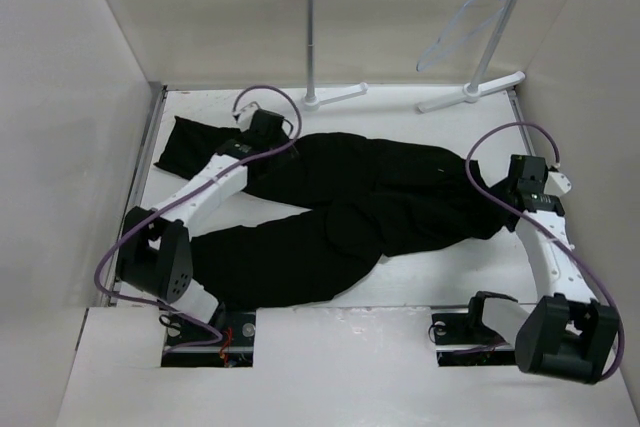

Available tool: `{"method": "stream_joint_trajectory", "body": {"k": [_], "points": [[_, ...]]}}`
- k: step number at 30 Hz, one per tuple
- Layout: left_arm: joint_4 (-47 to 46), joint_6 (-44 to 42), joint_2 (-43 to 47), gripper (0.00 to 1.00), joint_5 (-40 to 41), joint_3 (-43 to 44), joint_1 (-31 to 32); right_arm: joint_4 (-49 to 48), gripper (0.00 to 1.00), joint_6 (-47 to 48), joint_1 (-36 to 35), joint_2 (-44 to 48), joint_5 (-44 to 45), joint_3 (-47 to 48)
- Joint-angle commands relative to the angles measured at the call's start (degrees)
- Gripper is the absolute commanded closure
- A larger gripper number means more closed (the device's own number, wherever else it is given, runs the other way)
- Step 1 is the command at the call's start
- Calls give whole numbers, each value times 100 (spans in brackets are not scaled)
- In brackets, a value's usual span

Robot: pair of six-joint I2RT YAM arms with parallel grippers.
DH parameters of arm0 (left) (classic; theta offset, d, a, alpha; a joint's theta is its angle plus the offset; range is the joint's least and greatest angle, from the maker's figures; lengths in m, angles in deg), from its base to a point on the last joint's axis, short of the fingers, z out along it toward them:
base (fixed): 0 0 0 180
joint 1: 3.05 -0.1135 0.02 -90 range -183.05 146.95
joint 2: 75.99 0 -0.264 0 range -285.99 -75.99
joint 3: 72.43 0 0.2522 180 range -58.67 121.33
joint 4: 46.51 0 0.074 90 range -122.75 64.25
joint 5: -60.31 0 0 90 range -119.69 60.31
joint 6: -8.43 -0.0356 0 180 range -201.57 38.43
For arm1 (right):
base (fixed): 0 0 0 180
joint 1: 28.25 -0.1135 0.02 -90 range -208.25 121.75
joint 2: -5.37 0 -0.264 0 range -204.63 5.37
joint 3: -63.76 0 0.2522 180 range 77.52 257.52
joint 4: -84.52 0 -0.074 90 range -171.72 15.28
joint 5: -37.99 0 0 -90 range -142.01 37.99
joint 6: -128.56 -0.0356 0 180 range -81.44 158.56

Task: Place the trousers on the hanger
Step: Flatten out the trousers at the center of the board.

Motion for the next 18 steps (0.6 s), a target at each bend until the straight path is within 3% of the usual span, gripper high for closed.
{"method": "stream_joint_trajectory", "body": {"k": [1, 4, 7, 8, 10, 11, 13, 15, 17, 18], "points": [[310, -133, 59, 43, -324, -159, 360, 35, 32, -64, 281, -121, 55, -157], [100, -11, 358, 42, -210, -897, 107, -34, 29, -29, 316, -339, 152, -245], [-103, 7, 429, 42, -324, -1119, -403, -201, 43, -12, 369, -770, 99, -307], [-121, 7, 421, 42, -350, -1110, -509, -315, 54, -12, 447, -954, 134, -342], [-121, 34, 412, 42, -350, -1058, -667, -456, 85, -116, 815, -1306, 82, -421], [-121, 60, 438, 42, -307, -1049, -720, -579, 93, -239, 1017, -1473, 73, -465], [-130, 261, 534, 43, -219, -1084, -843, -703, 95, -441, 1370, -1606, -242, -474], [-112, 411, 613, 43, -140, -1084, -957, -869, 86, -679, 1590, -1527, -489, -500], [-86, 595, 736, 43, 27, -1093, -1098, -791, 68, -820, 1591, -1422, -717, -404], [-86, 640, 763, 43, 97, -1075, -1177, -765, 52, -803, 1556, -1335, -753, -326]]}}
